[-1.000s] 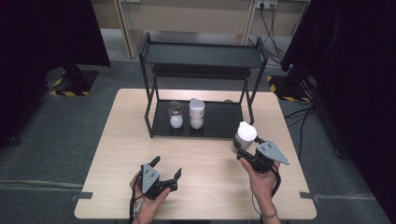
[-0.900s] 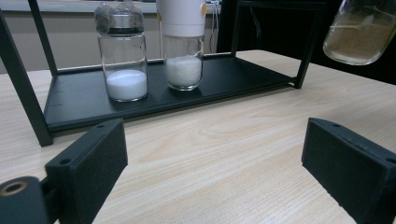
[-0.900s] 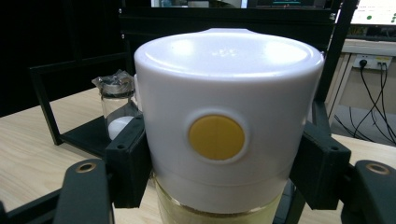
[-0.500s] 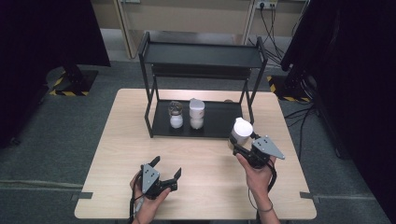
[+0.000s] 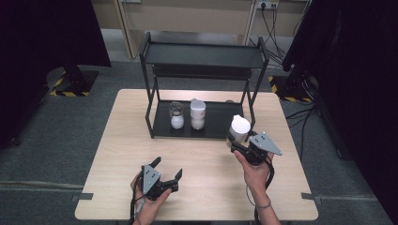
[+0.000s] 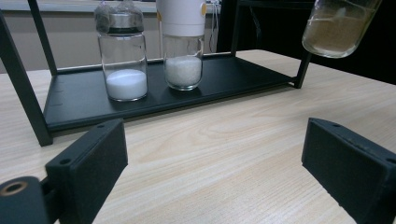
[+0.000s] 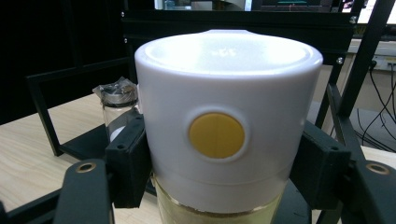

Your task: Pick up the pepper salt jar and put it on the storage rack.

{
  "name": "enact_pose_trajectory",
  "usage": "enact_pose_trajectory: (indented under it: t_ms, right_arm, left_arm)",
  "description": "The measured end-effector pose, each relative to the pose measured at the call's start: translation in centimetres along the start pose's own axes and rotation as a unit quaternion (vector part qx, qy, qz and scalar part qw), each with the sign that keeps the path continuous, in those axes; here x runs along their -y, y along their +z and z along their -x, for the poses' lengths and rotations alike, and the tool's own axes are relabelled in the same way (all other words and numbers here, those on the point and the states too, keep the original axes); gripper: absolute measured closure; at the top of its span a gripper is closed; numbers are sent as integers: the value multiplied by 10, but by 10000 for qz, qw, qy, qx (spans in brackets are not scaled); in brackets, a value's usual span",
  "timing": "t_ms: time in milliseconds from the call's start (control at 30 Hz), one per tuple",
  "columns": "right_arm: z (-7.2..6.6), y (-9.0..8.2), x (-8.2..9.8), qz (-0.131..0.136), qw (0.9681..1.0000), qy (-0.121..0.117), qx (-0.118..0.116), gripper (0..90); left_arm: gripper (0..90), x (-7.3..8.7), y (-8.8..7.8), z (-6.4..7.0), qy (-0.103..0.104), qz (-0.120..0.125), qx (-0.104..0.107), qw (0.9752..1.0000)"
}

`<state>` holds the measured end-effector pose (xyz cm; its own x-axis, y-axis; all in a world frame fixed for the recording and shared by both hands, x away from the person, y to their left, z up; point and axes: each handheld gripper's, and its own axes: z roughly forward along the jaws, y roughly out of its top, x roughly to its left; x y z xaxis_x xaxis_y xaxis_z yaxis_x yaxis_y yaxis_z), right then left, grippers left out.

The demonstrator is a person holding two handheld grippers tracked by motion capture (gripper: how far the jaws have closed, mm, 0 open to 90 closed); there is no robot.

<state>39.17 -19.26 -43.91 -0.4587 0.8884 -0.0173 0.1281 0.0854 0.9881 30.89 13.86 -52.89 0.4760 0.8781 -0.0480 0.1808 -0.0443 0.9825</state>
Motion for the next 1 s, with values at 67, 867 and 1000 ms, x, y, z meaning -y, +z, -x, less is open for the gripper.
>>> enact_pose_trajectory:
  t_ms: [67,867,1000]
  right_arm:
    - [0,2,-2,5,10000,4,-4,310]
    - [-3,23,-11,4,10000,-5,-29,310]
    - [-4,27,-13,3,10000,-2,-41,310]
  left_arm:
    - [63,0,0,0,2,4,-1,10000]
    - [62,0,0,0,21,1,0,10000]
    - [62,0,0,0,20,2,0,10000]
